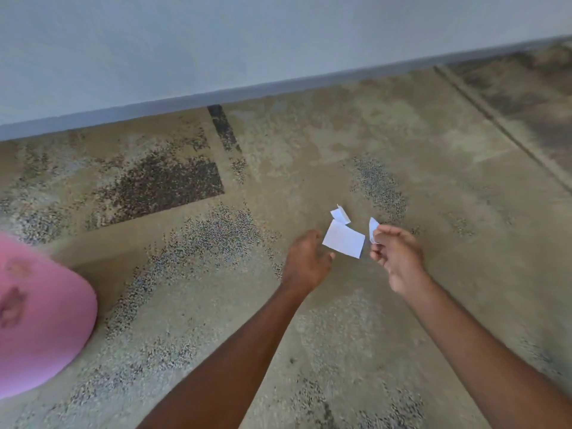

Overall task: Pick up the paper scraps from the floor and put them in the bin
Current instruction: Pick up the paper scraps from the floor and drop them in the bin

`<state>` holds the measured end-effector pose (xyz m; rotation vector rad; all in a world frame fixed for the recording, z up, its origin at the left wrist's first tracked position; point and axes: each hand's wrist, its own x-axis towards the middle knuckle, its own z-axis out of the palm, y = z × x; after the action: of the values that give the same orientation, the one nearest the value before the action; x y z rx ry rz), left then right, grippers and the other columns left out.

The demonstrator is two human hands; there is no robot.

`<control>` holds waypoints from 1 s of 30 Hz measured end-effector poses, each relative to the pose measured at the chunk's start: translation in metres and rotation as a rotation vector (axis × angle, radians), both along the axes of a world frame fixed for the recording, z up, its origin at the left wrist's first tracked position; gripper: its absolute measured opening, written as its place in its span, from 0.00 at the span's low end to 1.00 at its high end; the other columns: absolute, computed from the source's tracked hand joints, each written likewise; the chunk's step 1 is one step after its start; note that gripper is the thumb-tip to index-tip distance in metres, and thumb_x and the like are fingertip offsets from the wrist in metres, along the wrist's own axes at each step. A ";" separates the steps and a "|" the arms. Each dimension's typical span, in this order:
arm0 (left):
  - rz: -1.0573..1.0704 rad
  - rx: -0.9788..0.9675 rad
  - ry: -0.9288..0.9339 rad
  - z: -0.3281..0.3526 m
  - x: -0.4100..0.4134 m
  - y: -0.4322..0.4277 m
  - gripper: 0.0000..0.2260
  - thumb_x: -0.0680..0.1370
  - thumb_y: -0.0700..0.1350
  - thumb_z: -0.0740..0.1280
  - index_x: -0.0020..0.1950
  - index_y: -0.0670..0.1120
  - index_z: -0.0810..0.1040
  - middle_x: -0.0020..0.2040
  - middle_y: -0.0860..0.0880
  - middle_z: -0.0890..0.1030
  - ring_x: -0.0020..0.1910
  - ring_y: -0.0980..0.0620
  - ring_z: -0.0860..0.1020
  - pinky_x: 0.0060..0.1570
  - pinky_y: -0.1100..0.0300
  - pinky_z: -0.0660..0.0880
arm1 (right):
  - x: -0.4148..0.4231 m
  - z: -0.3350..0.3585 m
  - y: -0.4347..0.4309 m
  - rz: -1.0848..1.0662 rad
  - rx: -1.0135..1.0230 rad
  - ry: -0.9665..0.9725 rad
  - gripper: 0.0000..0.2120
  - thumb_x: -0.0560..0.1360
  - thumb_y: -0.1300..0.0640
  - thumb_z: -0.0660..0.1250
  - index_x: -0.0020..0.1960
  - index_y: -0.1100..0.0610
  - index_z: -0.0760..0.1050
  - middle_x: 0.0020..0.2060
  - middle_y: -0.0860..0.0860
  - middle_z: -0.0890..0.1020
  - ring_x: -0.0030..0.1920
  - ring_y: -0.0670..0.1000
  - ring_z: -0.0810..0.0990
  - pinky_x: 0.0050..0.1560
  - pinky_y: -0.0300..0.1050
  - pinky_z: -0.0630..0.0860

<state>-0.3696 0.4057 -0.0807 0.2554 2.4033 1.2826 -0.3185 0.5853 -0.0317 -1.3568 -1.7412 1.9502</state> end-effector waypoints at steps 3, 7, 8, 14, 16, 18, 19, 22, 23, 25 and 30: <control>-0.020 -0.096 0.110 -0.013 -0.005 0.020 0.22 0.76 0.49 0.76 0.68 0.49 0.77 0.61 0.45 0.80 0.63 0.42 0.78 0.56 0.47 0.79 | 0.008 -0.019 0.028 0.095 0.325 -0.052 0.13 0.78 0.65 0.71 0.58 0.50 0.82 0.51 0.52 0.85 0.46 0.50 0.83 0.44 0.46 0.80; 0.003 -0.235 0.147 -0.019 -0.017 0.041 0.29 0.76 0.57 0.76 0.73 0.49 0.74 0.68 0.44 0.75 0.67 0.42 0.75 0.62 0.46 0.77 | 0.003 -0.037 0.053 0.466 0.578 -0.088 0.22 0.76 0.64 0.74 0.63 0.42 0.84 0.64 0.46 0.82 0.65 0.47 0.81 0.67 0.46 0.76; -0.004 -0.276 0.152 -0.020 -0.019 0.046 0.29 0.76 0.59 0.76 0.73 0.49 0.73 0.69 0.44 0.75 0.68 0.42 0.74 0.63 0.46 0.76 | 0.001 -0.041 0.056 0.556 0.594 -0.086 0.22 0.77 0.65 0.75 0.65 0.43 0.84 0.67 0.47 0.81 0.68 0.48 0.80 0.69 0.44 0.74; -0.011 -0.384 0.200 -0.028 -0.022 0.065 0.29 0.74 0.60 0.77 0.70 0.50 0.75 0.69 0.46 0.74 0.71 0.44 0.72 0.63 0.45 0.75 | 0.006 -0.052 0.055 0.780 0.655 -0.293 0.24 0.81 0.56 0.71 0.77 0.55 0.75 0.72 0.53 0.78 0.70 0.53 0.79 0.72 0.51 0.74; -0.013 -0.385 0.216 -0.028 -0.021 0.065 0.26 0.76 0.58 0.76 0.70 0.49 0.77 0.69 0.46 0.74 0.71 0.43 0.71 0.65 0.45 0.74 | 0.011 -0.051 0.051 0.746 0.720 -0.290 0.22 0.81 0.55 0.71 0.74 0.55 0.78 0.68 0.52 0.81 0.67 0.56 0.80 0.68 0.55 0.77; -0.047 -0.347 0.254 -0.027 -0.019 0.064 0.19 0.77 0.54 0.76 0.66 0.50 0.80 0.69 0.46 0.74 0.72 0.43 0.71 0.66 0.47 0.72 | 0.017 -0.050 0.044 0.726 0.766 -0.291 0.22 0.79 0.51 0.72 0.72 0.53 0.79 0.66 0.50 0.81 0.66 0.55 0.79 0.67 0.55 0.77; -0.078 -0.322 0.287 -0.026 -0.019 0.064 0.16 0.77 0.52 0.76 0.63 0.51 0.82 0.70 0.47 0.74 0.72 0.43 0.71 0.66 0.47 0.72 | 0.019 -0.051 0.041 0.725 0.790 -0.285 0.24 0.78 0.48 0.74 0.72 0.51 0.79 0.67 0.48 0.81 0.67 0.54 0.77 0.67 0.55 0.76; -0.190 -0.302 0.423 -0.025 -0.027 0.067 0.12 0.76 0.48 0.77 0.58 0.53 0.82 0.83 0.49 0.63 0.80 0.42 0.63 0.68 0.44 0.70 | 0.023 -0.053 0.035 0.735 0.843 -0.285 0.28 0.75 0.46 0.77 0.73 0.49 0.77 0.71 0.45 0.78 0.71 0.54 0.73 0.68 0.55 0.74; -0.234 -0.323 0.466 -0.025 -0.034 0.070 0.13 0.77 0.48 0.77 0.60 0.54 0.81 0.86 0.50 0.55 0.84 0.42 0.57 0.71 0.42 0.68 | 0.023 -0.053 0.035 0.748 0.855 -0.290 0.30 0.75 0.47 0.78 0.74 0.49 0.76 0.72 0.45 0.77 0.72 0.55 0.72 0.68 0.55 0.73; -0.355 -0.385 0.520 -0.026 -0.052 0.075 0.15 0.78 0.49 0.76 0.64 0.55 0.81 0.88 0.51 0.44 0.87 0.43 0.46 0.76 0.40 0.63 | 0.021 -0.052 0.037 0.773 0.873 -0.332 0.33 0.75 0.47 0.78 0.77 0.50 0.74 0.73 0.47 0.75 0.74 0.56 0.69 0.69 0.53 0.71; -0.545 -0.483 0.493 -0.025 -0.082 0.085 0.24 0.80 0.50 0.73 0.75 0.50 0.76 0.82 0.50 0.68 0.81 0.46 0.63 0.77 0.48 0.64 | 0.019 -0.051 0.042 0.828 0.884 -0.383 0.33 0.76 0.45 0.76 0.78 0.49 0.72 0.74 0.47 0.73 0.74 0.56 0.68 0.70 0.51 0.70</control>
<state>-0.4520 0.4903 -0.1054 1.0877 2.6595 0.4081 -0.2998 0.6272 -0.0828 -0.7315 -3.1413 0.8132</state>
